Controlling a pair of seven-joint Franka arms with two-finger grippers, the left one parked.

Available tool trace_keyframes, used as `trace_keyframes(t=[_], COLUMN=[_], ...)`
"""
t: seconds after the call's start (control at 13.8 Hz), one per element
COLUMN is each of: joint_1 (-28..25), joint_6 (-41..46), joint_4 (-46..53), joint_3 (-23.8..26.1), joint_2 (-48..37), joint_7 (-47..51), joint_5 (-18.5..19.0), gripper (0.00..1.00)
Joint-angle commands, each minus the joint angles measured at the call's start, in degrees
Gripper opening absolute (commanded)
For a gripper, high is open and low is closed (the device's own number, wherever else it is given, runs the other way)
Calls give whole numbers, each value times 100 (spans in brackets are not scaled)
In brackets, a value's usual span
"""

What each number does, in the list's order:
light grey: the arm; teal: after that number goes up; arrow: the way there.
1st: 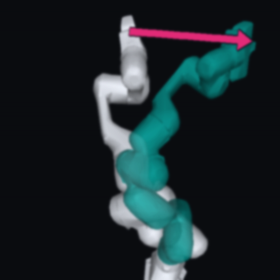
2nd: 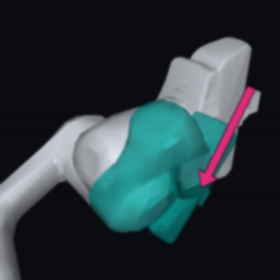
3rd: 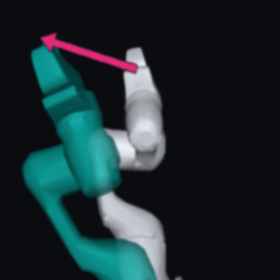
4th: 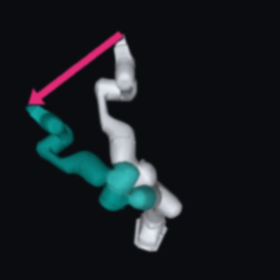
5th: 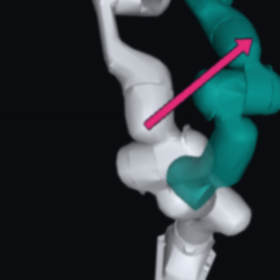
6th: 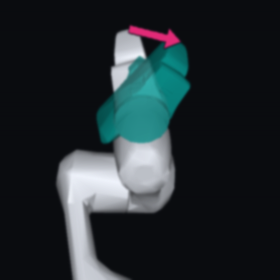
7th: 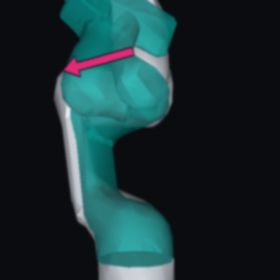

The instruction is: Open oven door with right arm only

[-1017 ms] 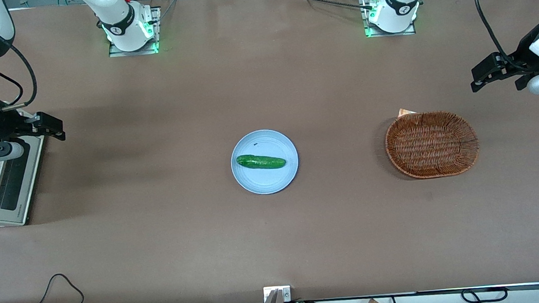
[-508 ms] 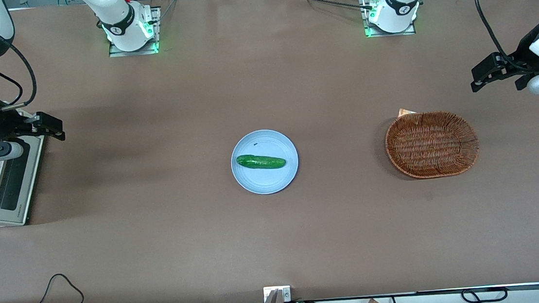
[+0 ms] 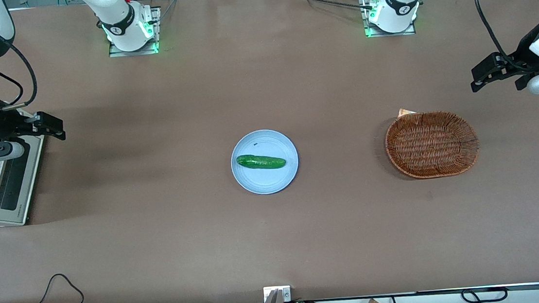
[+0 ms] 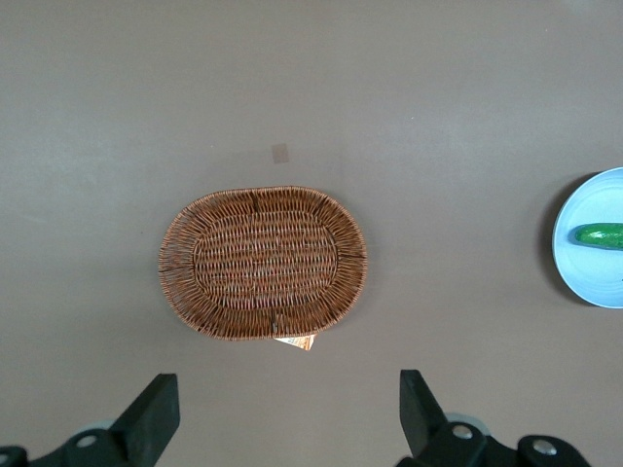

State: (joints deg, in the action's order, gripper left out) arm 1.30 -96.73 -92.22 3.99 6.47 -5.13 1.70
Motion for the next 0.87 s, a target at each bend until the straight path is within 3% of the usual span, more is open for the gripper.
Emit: trace_keyframes(t=[0.0,0.8], joint_1=[1,10], joint_6=[57,75], joint_4=[11,11], joint_3=[31,31], joint_2=[-14,-58], joint_7=[-23,-23], joint_5=[-12,-20], gripper=[100,100])
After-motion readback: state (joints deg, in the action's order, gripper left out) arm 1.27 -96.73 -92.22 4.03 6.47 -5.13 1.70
